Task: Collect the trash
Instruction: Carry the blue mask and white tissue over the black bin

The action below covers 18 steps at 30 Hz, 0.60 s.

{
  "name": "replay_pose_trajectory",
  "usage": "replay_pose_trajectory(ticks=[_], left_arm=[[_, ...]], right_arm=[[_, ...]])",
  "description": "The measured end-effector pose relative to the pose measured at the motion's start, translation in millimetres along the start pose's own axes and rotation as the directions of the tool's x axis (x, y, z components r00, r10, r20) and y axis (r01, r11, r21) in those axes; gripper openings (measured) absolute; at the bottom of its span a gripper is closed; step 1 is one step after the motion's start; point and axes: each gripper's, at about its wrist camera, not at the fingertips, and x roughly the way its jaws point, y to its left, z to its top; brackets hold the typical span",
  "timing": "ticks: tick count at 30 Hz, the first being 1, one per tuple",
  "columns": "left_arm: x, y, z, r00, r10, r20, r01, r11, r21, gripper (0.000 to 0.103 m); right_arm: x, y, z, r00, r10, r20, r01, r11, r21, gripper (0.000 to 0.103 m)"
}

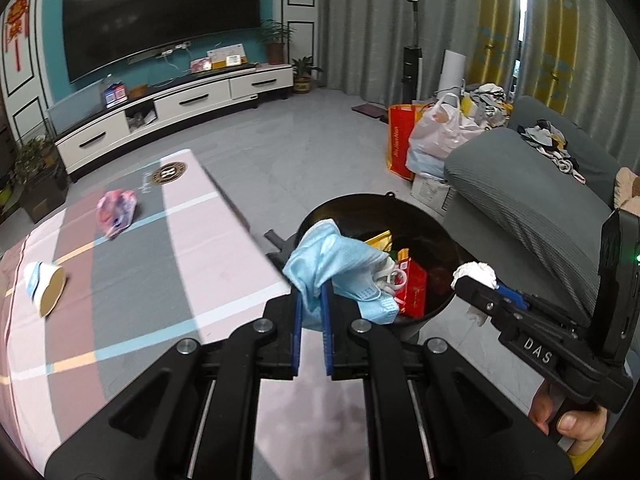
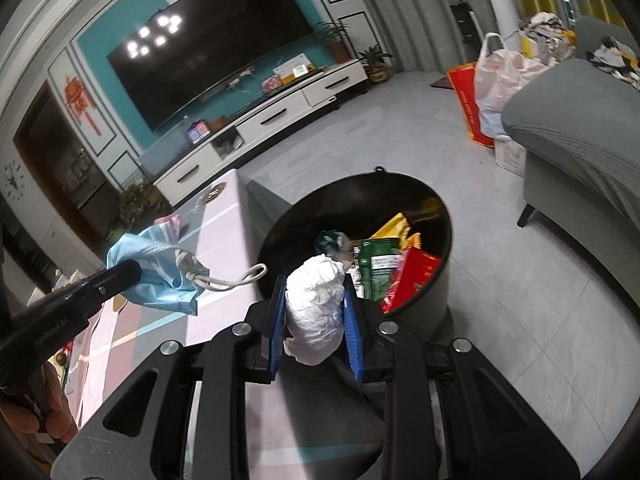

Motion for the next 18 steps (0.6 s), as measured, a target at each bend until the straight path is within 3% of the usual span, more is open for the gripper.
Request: replay_pose_trajectory(ticks=[18], left_arm=[[98, -43, 10, 0.993, 0.005, -0.116, 0.004, 0.997, 0.079, 0.011]], right_arm=[[59, -38, 17, 0.998, -0.013, -0.056, 0.015, 0.999, 0.036, 0.027]])
